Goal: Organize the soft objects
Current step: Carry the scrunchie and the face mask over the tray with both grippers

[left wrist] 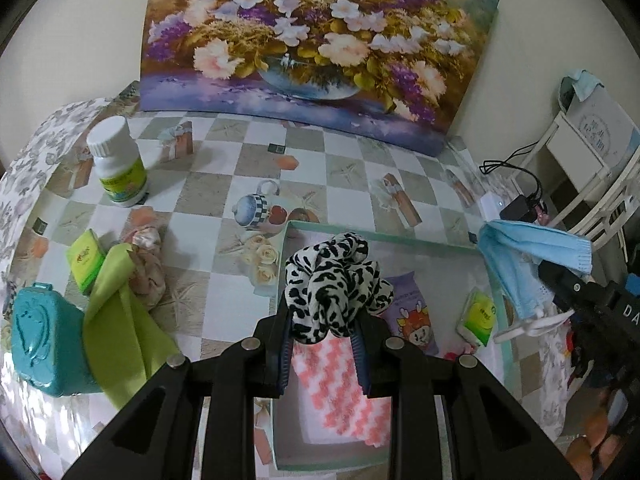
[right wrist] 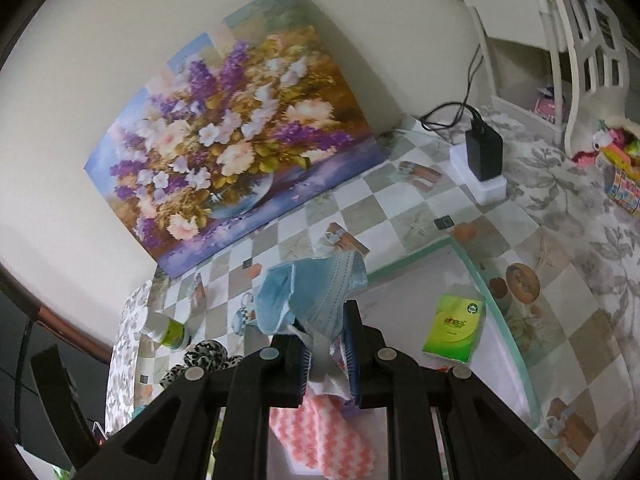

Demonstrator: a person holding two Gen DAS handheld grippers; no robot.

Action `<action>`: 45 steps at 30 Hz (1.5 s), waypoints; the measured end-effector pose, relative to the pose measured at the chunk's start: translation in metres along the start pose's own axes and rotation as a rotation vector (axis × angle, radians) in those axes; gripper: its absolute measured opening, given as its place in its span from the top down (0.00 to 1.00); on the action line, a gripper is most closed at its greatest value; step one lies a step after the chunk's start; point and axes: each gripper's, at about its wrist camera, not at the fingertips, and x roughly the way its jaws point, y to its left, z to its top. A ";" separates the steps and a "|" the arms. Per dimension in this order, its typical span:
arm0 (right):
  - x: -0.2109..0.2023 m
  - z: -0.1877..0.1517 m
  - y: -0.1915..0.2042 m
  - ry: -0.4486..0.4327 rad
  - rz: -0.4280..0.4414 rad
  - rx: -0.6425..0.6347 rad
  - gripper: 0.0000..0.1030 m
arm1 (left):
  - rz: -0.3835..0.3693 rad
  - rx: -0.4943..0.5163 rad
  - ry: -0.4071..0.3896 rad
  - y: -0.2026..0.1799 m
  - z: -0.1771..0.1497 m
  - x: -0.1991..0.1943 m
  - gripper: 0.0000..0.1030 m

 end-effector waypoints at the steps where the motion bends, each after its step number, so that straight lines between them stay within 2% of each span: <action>1: 0.002 0.000 -0.002 0.001 -0.003 0.005 0.84 | 0.002 0.003 -0.001 0.001 0.000 0.003 0.74; 8: 0.023 -0.001 -0.013 0.006 -0.049 0.003 0.82 | 0.012 0.025 -0.006 0.001 0.001 0.021 0.74; 11: 0.040 -0.005 -0.017 0.032 -0.091 -0.009 0.82 | 0.026 0.036 -0.007 0.000 0.001 0.028 0.74; 15: 0.054 -0.008 -0.022 0.052 -0.101 0.005 0.82 | 0.025 0.043 -0.012 -0.001 0.004 0.036 0.74; 27: 0.064 -0.007 -0.025 0.059 -0.138 -0.005 0.81 | 0.017 0.072 -0.003 -0.008 0.008 0.055 0.74; 35: 0.082 -0.015 -0.030 0.137 -0.173 -0.006 0.81 | 0.066 0.114 0.114 -0.015 -0.009 0.079 0.73; 42: 0.096 -0.024 -0.036 0.227 -0.209 0.008 0.69 | 0.088 0.113 0.187 -0.013 -0.018 0.089 0.73; 45: 0.100 -0.027 -0.039 0.260 -0.212 0.019 0.62 | 0.093 0.104 0.212 -0.012 -0.021 0.091 0.68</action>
